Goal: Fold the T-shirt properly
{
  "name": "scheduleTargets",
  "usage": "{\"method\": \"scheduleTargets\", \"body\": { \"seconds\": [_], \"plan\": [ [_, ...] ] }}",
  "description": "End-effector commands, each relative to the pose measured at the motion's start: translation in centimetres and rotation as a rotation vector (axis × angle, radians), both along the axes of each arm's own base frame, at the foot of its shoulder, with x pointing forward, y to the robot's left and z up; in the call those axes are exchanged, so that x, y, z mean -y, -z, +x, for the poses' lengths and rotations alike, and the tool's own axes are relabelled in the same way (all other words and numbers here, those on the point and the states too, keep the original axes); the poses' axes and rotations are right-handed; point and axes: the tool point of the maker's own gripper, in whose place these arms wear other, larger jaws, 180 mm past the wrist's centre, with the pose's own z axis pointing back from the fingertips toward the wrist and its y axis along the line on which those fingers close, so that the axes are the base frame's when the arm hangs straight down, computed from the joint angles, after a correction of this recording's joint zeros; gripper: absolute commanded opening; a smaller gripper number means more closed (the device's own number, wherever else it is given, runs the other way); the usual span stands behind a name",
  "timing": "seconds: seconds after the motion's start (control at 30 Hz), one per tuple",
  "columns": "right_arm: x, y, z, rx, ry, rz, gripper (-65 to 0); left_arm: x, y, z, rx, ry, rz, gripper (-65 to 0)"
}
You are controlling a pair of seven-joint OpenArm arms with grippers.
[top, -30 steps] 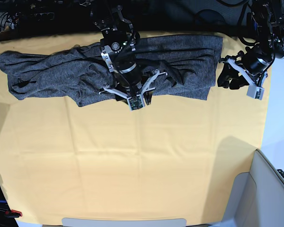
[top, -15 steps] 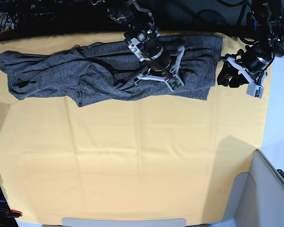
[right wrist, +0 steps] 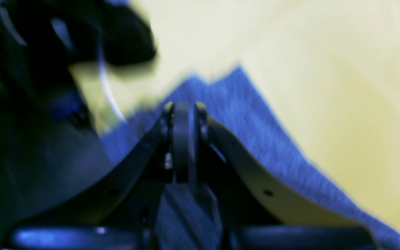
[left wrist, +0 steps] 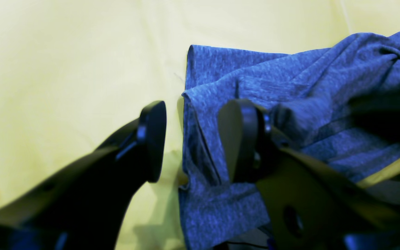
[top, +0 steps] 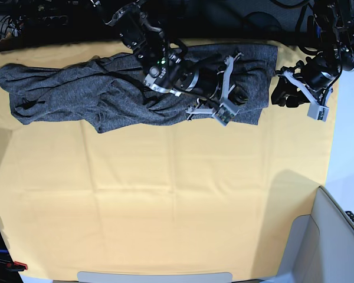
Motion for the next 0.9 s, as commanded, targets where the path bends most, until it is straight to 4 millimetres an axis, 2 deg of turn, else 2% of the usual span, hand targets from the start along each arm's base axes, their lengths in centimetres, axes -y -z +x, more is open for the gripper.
{"method": "scheduleTargets", "body": {
  "seconds": [0.0,0.07,0.13,0.2,0.27,0.37,0.43,0.53,0.63,0.8,0.87],
  "plan": [
    [-0.3,-2.1,0.9,0.012,0.01,0.085,-61.5,-0.7,-0.7,0.5,0.031,-0.009,0.008,-38.0],
    [0.5,-3.0,1.9,-0.025,0.043,0.159,-61.5,-1.0,0.0,0.4,0.014,-0.022,0.002,-38.0],
    [2.2,-3.3,3.1,-0.044,0.094,0.192,-61.5,-1.3,0.5,0.2,-0.002,-0.032,-0.003,-38.0],
    [5.2,-3.1,5.1,-0.065,0.197,0.222,-61.5,-1.6,1.2,0.0,-0.023,-0.046,-0.012,-38.0],
    [10.0,-2.4,7.5,-0.078,0.349,0.231,-61.6,-2.0,2.1,-0.3,-0.052,-0.06,-0.019,-37.9],
    [17.2,-1.0,9.4,-0.096,0.567,0.23,-61.5,-2.1,2.8,-0.6,-0.069,-0.04,-0.022,-37.5],
    [21.5,-0.1,9.7,-0.104,0.69,0.221,-61.5,-1.8,3.8,-1.6,-0.109,0.013,-0.017,-35.9],
    [25.8,0.5,9.6,-0.092,0.778,0.177,-61.5,-1.6,4.8,-2.4,-0.165,0.074,-0.009,-34.9],
    [28.4,0.7,9.0,-0.076,0.819,0.131,-61.5,-1.4,4.9,-2.2,-0.17,0.144,0.006,-34.8],
    [31.8,0.2,8.0,-0.04,0.887,0.09,-61.5,-1.1,5.7,-2.7,-0.206,0.138,-0.062,-34.7],
    [33.0,0.3,7.6,-0.041,0.919,0.083,-61.5,-0.8,5.6,-2.2,-0.197,0.132,-0.099,-34.7]
  ]
}}
